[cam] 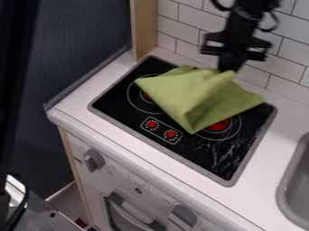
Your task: Move the cloth to the left of the table
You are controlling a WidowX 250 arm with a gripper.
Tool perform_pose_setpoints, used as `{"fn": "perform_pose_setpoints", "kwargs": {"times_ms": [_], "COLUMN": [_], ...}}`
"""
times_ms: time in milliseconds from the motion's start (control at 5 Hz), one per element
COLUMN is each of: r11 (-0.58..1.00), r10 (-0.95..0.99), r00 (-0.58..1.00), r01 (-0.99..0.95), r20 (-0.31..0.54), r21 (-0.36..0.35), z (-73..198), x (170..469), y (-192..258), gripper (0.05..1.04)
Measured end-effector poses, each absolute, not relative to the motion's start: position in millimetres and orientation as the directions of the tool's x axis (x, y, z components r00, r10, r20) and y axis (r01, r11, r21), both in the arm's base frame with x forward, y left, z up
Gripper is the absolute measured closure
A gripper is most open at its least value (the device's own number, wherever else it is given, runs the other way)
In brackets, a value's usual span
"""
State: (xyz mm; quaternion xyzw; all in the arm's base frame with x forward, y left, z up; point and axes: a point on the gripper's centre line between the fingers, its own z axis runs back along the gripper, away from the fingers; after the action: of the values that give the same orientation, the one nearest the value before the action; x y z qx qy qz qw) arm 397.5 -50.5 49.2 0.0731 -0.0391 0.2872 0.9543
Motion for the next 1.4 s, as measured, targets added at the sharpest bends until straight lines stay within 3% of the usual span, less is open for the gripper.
{"fn": "perform_pose_setpoints", "kwargs": {"times_ms": [200, 400, 600, 800, 1000, 1200, 1400], "r11": [0.857, 0.889, 0.884, 0.923, 0.95, 0.966, 0.955], "r10": [0.489, 0.447, 0.457, 0.379, 0.312, 0.231, 0.296], "r00": [0.859, 0.885, 0.88, 0.902, 0.892, 0.907, 0.91], "r01": [-0.506, -0.455, -0.465, -0.383, -0.289, -0.172, -0.27], "r20": [0.151, 0.131, 0.128, 0.207, 0.327, 0.352, 0.289], "r21": [0.1, 0.045, 0.043, -0.02, -0.119, -0.193, -0.125], "z": [50.7, 34.6, 27.3, 45.9, 75.0, 89.6, 116.4], "x": [398.4, 408.3, 405.0, 403.9, 409.5, 415.5, 415.2], "y": [-80.9, -100.2, -99.7, -101.4, -115.4, -131.1, -117.8], "gripper": [1.033, 1.015, 0.874, 0.628, 0.315, 0.083, 0.08]}}
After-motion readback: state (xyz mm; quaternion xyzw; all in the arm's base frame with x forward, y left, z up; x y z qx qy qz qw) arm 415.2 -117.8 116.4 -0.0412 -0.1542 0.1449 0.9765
